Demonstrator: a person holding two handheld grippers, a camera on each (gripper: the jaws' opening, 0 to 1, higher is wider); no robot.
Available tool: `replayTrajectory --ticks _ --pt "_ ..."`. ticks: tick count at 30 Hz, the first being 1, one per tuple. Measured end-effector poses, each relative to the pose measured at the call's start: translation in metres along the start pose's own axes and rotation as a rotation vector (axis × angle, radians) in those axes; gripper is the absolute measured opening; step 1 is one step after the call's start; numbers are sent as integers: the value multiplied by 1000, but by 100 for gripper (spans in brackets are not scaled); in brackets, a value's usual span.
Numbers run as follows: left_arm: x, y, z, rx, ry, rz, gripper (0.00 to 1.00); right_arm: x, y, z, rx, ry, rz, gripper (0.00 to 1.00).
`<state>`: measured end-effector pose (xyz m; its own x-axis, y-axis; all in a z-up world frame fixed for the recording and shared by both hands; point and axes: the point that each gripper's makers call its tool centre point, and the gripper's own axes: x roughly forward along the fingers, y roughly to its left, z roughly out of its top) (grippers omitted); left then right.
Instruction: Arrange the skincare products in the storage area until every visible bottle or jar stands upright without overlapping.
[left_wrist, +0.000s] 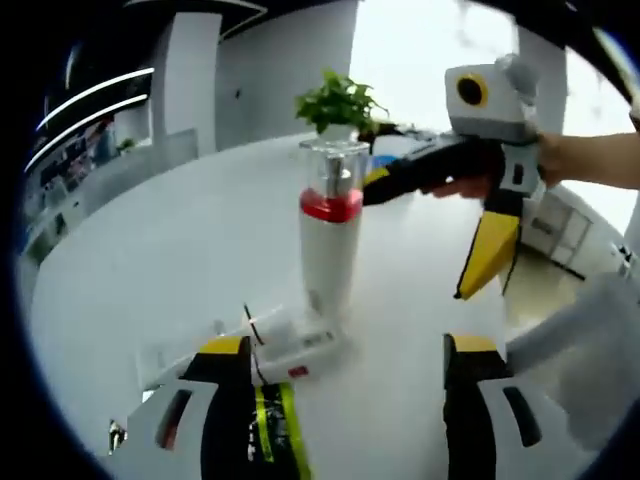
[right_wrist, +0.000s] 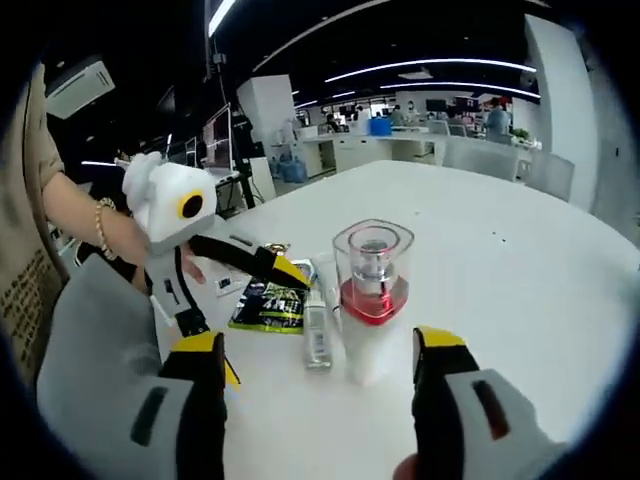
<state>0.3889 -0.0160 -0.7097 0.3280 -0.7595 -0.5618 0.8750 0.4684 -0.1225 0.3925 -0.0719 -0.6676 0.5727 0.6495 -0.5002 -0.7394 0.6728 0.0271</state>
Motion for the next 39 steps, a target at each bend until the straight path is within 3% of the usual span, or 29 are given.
replayTrajectory --ticks 6,13,20,30,39 --pt "-27 -7 -13 -42 21 4 84 -10 23 -1 12 -18 -20 83" --pt "-58 -19 -28 -130 17 22 93 -23 44 2 91 -57 -52 92" --pt "-92 -24 -41 -162 8 54 97 -32 65 2 160 -91 -66 99" --pt "-151 -20 -57 -220 -30 146 97 -43 88 -8 236 -101 -84 99" --pt "-184 -26 -74 -266 -57 214 97 -51 107 -8 275 -125 -100 99"
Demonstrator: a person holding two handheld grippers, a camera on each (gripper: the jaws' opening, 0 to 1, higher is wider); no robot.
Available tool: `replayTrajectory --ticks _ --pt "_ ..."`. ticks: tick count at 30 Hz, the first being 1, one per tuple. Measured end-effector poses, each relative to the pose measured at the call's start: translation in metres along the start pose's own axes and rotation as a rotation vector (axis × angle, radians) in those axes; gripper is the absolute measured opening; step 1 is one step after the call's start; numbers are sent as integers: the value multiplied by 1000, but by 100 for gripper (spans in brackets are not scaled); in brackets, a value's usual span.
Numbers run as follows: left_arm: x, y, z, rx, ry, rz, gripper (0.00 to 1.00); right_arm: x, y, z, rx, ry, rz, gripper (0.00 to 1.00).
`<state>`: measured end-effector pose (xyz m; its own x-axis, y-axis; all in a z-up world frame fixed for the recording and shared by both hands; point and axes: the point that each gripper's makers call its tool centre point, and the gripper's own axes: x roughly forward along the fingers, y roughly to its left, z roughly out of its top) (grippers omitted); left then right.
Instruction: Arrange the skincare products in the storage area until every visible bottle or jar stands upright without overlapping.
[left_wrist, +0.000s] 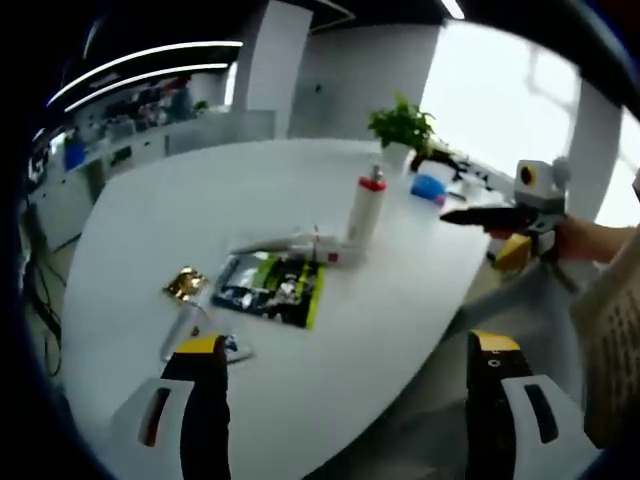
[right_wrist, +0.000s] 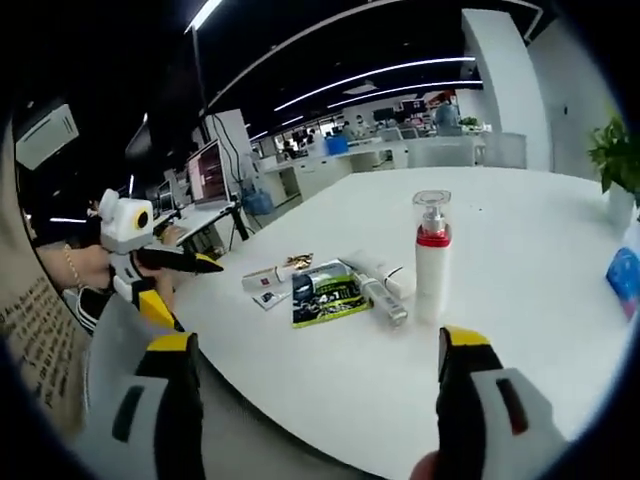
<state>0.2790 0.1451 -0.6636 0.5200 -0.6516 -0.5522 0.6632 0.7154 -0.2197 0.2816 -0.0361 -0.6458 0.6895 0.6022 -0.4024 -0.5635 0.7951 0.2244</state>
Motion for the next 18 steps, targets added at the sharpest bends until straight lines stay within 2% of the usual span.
replayTrajectory --ticks 3,8,15,18 --pt "-7 1 0 -26 -24 18 97 -2 1 -1 6 -1 -7 99" --pt "-14 6 -6 -32 -27 59 97 -4 3 -6 2 8 -13 99" --pt "-19 8 -12 -59 -41 76 97 -4 4 -10 3 17 -18 99" --pt "-20 9 -8 -54 -59 84 97 -4 4 -11 0 23 -17 99"
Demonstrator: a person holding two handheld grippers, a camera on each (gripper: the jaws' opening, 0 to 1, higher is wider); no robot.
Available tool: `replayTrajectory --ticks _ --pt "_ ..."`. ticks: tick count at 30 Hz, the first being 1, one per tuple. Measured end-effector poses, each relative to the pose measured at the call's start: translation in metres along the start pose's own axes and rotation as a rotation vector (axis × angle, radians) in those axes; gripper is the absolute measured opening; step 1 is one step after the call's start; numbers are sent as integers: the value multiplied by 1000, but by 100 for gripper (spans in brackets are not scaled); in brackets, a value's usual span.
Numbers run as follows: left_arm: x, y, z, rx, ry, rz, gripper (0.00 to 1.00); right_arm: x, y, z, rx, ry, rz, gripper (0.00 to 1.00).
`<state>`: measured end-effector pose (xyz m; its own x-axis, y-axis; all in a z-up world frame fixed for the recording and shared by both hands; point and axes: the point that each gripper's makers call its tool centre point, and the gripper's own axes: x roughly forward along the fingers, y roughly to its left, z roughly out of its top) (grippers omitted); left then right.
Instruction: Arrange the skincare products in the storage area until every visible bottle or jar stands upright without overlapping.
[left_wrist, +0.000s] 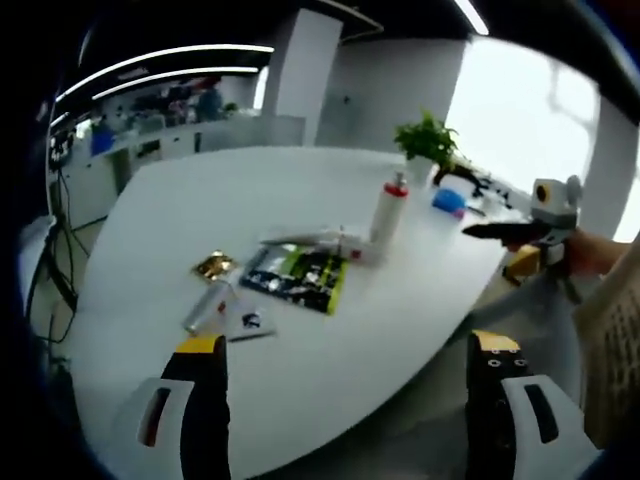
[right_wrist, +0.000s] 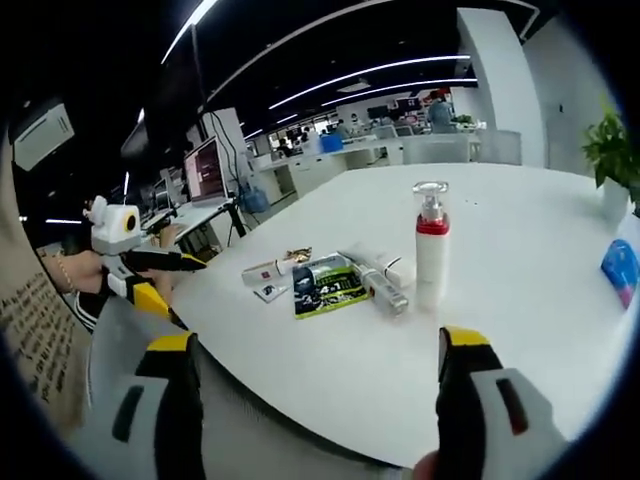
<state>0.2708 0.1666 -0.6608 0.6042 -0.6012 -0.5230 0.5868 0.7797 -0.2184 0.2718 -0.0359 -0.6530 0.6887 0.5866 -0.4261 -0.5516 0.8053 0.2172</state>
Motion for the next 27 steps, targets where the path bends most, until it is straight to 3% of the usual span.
replayTrajectory --ticks 10,13,20,27 --pt "0 -3 -1 44 1 0 97 5 -1 -3 -24 44 7 97" --pt "0 -3 -2 42 -1 -2 97 8 -7 -2 -75 76 -1 94" --pt "-2 0 0 33 -17 7 96 32 -17 10 -171 122 20 81" --pt "-2 1 0 24 -19 4 96 61 -27 11 -253 185 32 72"
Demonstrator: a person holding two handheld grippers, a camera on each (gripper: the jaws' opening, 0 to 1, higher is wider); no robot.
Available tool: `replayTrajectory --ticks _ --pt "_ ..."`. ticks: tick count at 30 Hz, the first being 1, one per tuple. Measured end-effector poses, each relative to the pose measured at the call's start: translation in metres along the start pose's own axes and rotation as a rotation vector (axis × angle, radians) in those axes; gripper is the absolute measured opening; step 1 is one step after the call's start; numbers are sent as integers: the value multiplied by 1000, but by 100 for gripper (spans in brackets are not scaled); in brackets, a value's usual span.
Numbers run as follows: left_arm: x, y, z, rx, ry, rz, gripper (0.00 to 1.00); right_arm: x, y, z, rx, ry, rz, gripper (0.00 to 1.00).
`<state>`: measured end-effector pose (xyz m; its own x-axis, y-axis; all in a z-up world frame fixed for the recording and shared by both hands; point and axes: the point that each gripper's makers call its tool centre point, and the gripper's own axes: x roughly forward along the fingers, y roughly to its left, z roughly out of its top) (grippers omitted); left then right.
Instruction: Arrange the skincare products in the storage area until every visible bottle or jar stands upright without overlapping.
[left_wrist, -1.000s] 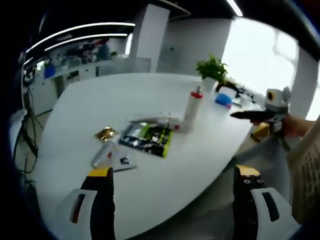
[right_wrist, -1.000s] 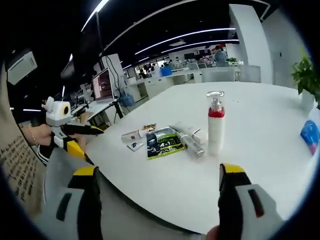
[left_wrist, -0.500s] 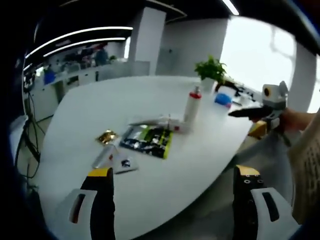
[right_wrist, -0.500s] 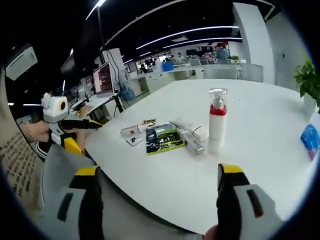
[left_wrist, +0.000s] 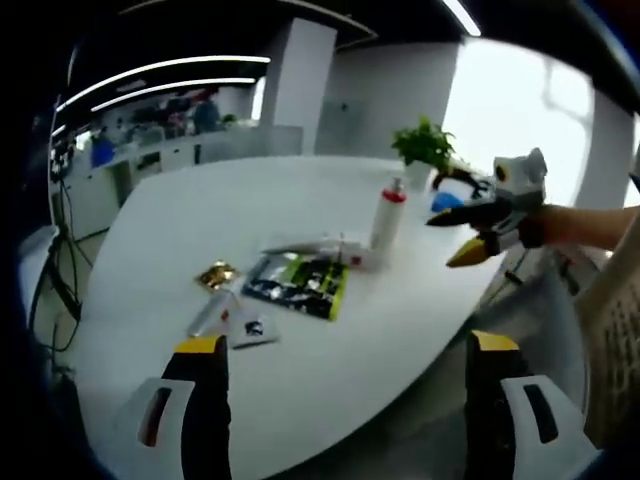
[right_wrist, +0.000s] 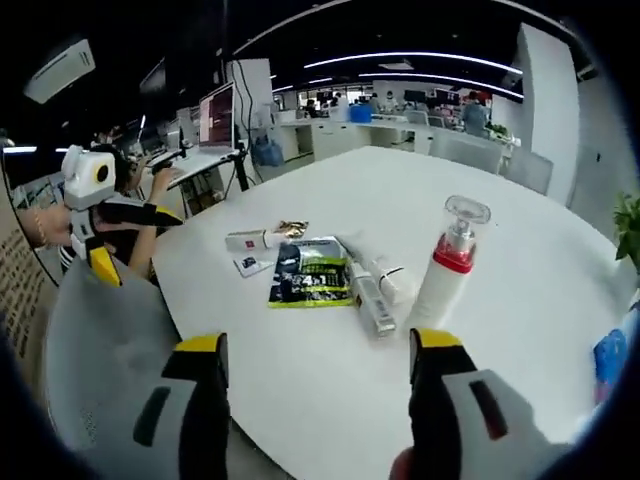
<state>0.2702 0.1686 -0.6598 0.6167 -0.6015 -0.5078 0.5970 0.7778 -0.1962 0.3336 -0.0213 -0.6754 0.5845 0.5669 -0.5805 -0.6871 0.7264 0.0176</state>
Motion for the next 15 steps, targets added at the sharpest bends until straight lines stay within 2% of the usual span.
replayTrajectory --ticks 6,8,12,15 --pt "2 0 -2 -8 10 -5 95 32 -13 -5 -77 90 6 65" --pt "3 0 -3 -10 17 -7 95 42 -22 -9 -110 134 -23 60" --pt "5 0 -6 -15 30 -13 95 60 -27 -11 -121 166 -17 55" --pt "5 1 -7 -16 36 -15 94 73 -32 -18 -164 215 -25 52"
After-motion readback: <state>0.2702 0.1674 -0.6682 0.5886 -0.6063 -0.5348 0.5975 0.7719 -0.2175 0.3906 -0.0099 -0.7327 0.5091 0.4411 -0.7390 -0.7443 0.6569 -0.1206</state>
